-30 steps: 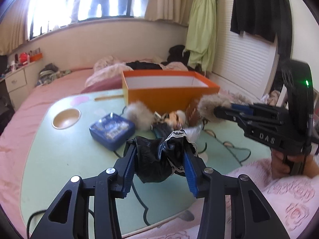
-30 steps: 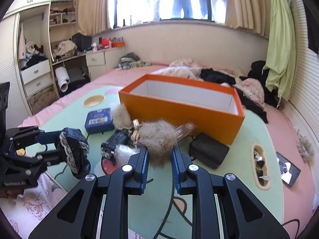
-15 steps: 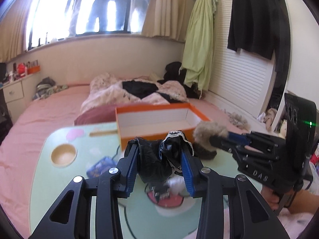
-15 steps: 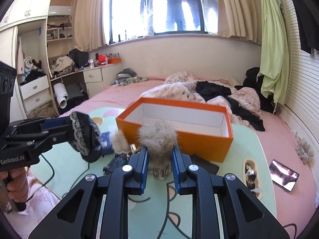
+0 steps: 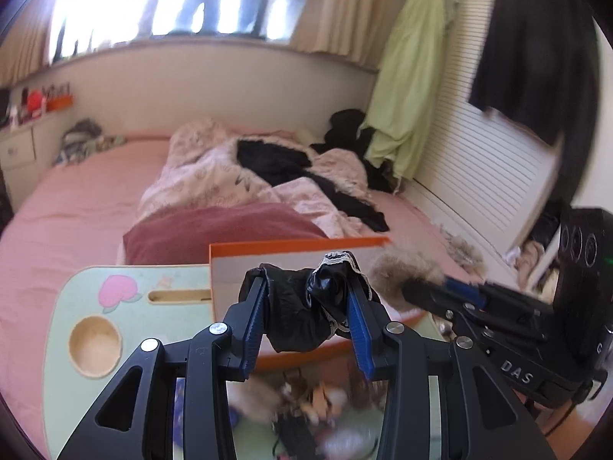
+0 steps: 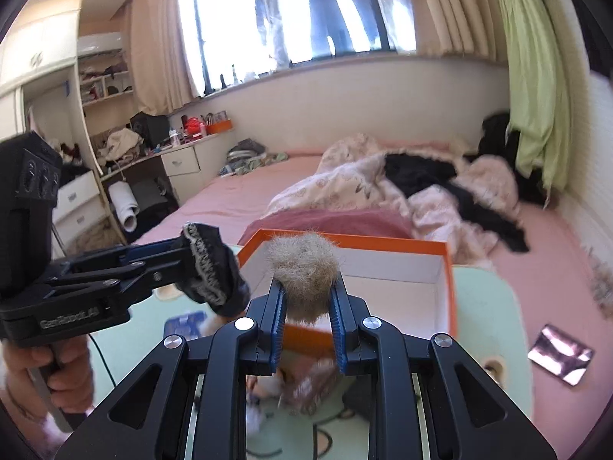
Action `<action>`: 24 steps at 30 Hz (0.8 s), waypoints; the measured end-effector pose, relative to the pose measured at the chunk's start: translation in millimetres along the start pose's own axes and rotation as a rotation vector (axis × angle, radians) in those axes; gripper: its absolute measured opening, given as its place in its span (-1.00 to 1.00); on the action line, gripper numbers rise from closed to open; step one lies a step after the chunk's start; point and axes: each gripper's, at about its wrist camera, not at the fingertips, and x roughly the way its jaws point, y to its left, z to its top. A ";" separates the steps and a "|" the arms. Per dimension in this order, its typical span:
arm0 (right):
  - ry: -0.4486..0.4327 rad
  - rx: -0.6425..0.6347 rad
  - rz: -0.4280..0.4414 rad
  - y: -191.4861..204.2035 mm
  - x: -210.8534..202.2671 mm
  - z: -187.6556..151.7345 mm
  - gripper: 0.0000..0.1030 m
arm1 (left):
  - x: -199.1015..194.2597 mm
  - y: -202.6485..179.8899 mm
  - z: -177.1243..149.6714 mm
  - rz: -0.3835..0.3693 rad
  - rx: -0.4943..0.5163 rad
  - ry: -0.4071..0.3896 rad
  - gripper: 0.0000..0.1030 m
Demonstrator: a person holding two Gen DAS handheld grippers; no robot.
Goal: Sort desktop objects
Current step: 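Lower the lace cloth and fur ball into the box and open both tools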
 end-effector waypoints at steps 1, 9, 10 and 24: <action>0.022 0.042 0.023 -8.0 9.1 7.0 -0.57 | 7.7 2.3 5.8 -0.003 -0.018 0.010 -0.25; 0.181 0.220 0.087 -41.2 67.6 19.6 -0.32 | 51.9 25.9 4.5 -0.041 -0.171 0.112 0.13; 0.185 0.243 0.068 -45.5 67.2 17.6 -0.22 | 48.0 28.5 1.4 -0.052 -0.182 0.105 0.21; 0.114 0.019 -0.035 -3.8 -38.3 -67.1 0.30 | -58.4 43.3 -113.4 0.133 -0.055 0.049 0.83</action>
